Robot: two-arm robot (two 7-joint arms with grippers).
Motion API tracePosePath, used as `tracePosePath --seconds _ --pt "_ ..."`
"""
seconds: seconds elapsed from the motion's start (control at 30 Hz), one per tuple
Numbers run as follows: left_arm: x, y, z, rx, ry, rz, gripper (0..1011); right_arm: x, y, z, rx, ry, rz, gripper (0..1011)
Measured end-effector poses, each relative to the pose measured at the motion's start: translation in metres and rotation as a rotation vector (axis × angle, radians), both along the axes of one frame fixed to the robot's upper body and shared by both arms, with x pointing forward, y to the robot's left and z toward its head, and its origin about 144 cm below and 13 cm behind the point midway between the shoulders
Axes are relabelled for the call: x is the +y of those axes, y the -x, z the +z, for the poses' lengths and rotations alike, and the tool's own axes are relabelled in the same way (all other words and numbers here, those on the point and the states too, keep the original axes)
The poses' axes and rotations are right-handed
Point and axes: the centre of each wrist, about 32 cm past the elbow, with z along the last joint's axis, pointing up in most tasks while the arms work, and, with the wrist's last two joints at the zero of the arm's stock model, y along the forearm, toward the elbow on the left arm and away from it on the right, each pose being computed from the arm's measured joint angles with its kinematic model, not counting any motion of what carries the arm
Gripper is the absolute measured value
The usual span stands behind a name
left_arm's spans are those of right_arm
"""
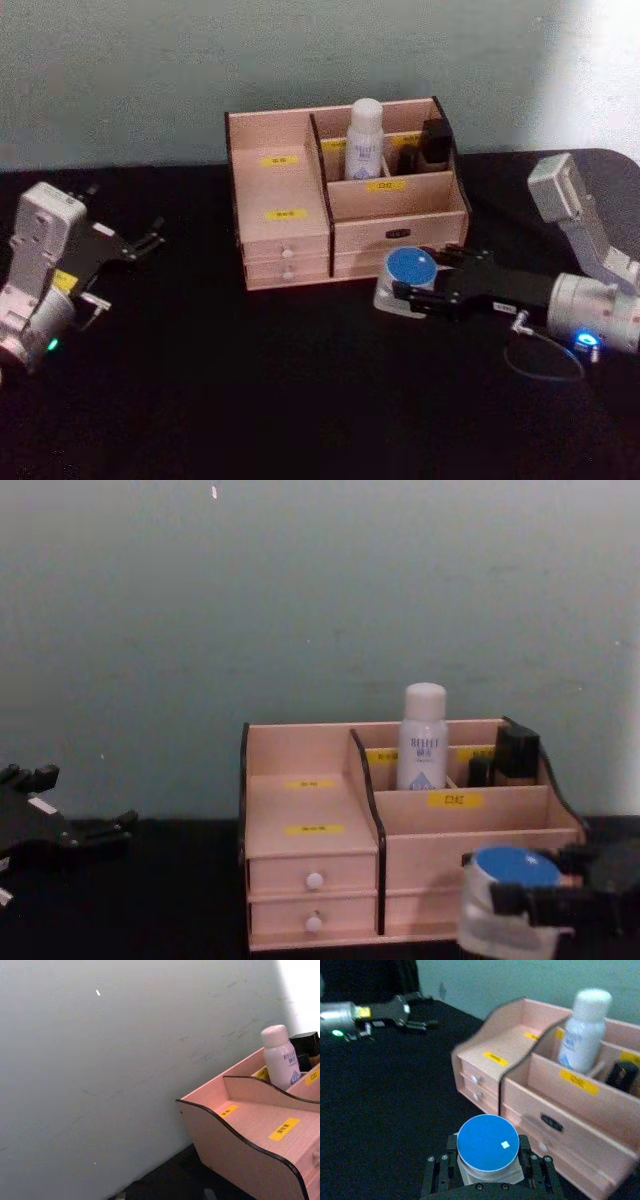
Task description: Pick up the facial cleanser and watermelon frost from the table and place them into the tiered storage box.
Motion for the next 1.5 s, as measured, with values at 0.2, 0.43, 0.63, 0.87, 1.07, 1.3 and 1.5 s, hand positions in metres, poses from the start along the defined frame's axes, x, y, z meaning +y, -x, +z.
tracePosePath --seconds 0.2,0.43,0.63,0.87,1.07,1.3,1.5 --pt "0.000 0.000 0.000 0.000 0.000 0.000 1001 0.013 -0.007 0.008 -0.023 -0.021 0.042 730" --pt "0.000 0.000 0.000 0.000 0.000 0.000 1001 0.028 -0.014 0.015 -0.046 -0.030 0.085 729" --pt "0.000 0.000 0.000 0.000 0.000 0.000 1001 0.039 -0.023 0.021 -0.066 -0.028 0.103 729" --pt "0.000 0.000 0.000 0.000 0.000 0.000 1001 0.050 -0.033 0.026 -0.083 -0.025 0.111 729" --pt "0.000 0.000 0.000 0.000 0.000 0.000 1001 0.060 -0.045 0.029 -0.087 -0.030 0.114 729" --pt "0.000 0.000 0.000 0.000 0.000 0.000 1001 0.070 -0.057 0.032 -0.088 -0.034 0.117 729" --pt "0.000 0.000 0.000 0.000 0.000 0.000 1001 0.077 -0.067 0.033 -0.085 -0.026 0.119 729"
